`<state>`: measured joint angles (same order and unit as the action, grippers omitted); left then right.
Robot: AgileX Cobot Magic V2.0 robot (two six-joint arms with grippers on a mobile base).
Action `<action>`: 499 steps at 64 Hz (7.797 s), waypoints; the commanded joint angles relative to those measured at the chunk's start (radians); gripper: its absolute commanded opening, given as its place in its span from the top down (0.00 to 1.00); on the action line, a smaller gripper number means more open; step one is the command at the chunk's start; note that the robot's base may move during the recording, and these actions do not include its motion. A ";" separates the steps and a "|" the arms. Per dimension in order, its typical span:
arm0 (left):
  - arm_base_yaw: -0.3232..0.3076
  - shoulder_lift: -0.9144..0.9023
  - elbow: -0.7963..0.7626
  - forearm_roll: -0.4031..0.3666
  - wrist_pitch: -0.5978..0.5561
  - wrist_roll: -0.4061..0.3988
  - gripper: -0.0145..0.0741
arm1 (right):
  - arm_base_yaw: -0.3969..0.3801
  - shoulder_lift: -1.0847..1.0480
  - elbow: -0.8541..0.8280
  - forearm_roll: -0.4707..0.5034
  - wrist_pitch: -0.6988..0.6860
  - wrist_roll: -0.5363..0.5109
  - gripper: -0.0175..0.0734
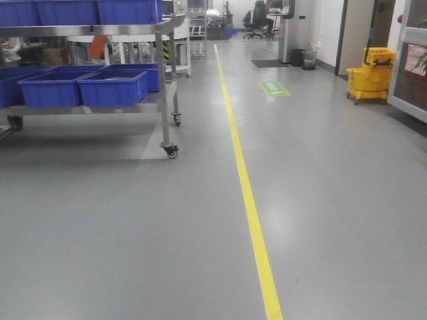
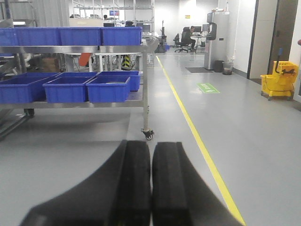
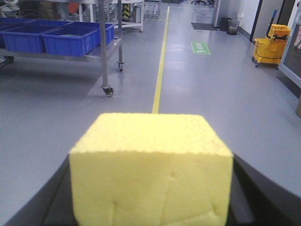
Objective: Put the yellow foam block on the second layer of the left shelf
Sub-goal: 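Drive along the aisle and turn toward the shelf of blue bins, then approach the shelf and bring the held block over a blue bin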
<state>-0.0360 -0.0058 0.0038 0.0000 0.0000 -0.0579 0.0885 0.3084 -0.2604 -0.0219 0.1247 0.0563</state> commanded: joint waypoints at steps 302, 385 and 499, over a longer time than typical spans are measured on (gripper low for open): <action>-0.005 -0.018 0.027 -0.006 -0.082 -0.003 0.70 | -0.004 0.008 -0.030 -0.009 -0.091 -0.006 0.28; -0.005 -0.018 0.027 -0.006 -0.082 -0.003 0.70 | -0.004 0.008 -0.030 -0.009 -0.091 -0.006 0.28; -0.005 -0.018 0.027 -0.006 -0.082 -0.003 0.70 | -0.004 0.008 -0.030 -0.009 -0.100 -0.006 0.28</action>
<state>-0.0360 -0.0058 0.0038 0.0000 0.0000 -0.0579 0.0885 0.3084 -0.2600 -0.0235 0.1247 0.0563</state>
